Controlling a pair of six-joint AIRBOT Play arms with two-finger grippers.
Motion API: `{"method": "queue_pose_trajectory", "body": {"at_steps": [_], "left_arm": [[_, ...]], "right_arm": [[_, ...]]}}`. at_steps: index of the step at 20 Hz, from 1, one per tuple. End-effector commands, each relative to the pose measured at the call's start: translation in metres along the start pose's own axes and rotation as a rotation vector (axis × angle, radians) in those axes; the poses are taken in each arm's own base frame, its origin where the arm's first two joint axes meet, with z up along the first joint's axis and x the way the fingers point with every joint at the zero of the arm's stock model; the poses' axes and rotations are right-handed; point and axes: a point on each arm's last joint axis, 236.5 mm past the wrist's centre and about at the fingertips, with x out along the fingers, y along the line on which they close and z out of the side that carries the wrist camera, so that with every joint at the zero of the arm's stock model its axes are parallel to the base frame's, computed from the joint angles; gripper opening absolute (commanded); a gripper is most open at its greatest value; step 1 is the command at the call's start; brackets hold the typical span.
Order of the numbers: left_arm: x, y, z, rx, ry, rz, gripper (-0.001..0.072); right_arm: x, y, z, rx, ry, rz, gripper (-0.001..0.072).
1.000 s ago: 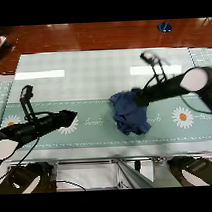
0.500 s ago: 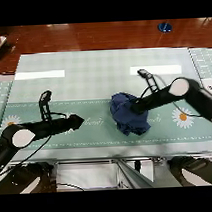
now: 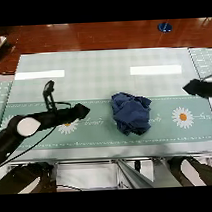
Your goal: Fold the shirts.
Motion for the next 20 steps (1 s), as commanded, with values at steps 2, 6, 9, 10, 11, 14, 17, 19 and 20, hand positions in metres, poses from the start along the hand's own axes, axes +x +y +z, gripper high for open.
{"method": "queue_pose_trajectory", "body": {"at_steps": [2,6,9,10,11,14,17,19,20], "left_arm": [[0.049,-0.022,0.001,-0.055,0.06,-0.096,0.0509],[0.085,-0.056,0.005,0.049,0.166,-0.19,0.0509],[0.103,-0.078,-0.009,0.126,0.314,-0.247,0.0509],[0.109,-0.084,-0.016,0.145,0.358,-0.262,0.0509],[0.114,-0.089,-0.02,0.156,0.39,-0.273,0.0509],[0.125,-0.097,-0.035,0.181,0.477,-0.295,0.0507],[0.126,-0.099,-0.038,0.219,0.504,-0.316,0.0192],[0.121,-0.098,-0.038,0.246,0.519,-0.334,0.0015],[0.12,-0.097,-0.037,0.242,0.522,-0.335,0.0015]], "right_arm": [[0.03,-0.014,-0.058,0.194,0.098,0.054,0.0405],[0.037,-0.014,-0.079,0.209,0.155,0.06,0.0405],[0.036,-0.012,-0.084,0.21,0.176,0.066,0.0405],[0.037,-0.011,-0.087,0.211,0.19,0.07,0.0405],[0.038,-0.01,-0.092,0.215,0.21,0.075,0.0405],[0.047,0.012,-0.13,0.157,0.347,0.115,0.0405],[0.053,0.038,-0.185,0.065,0.546,0.162,0.0405],[0.056,0.051,-0.199,0.01,0.594,0.178,0.0405],[0.058,0.058,-0.203,-0.013,0.606,0.191,0.0405]]}}
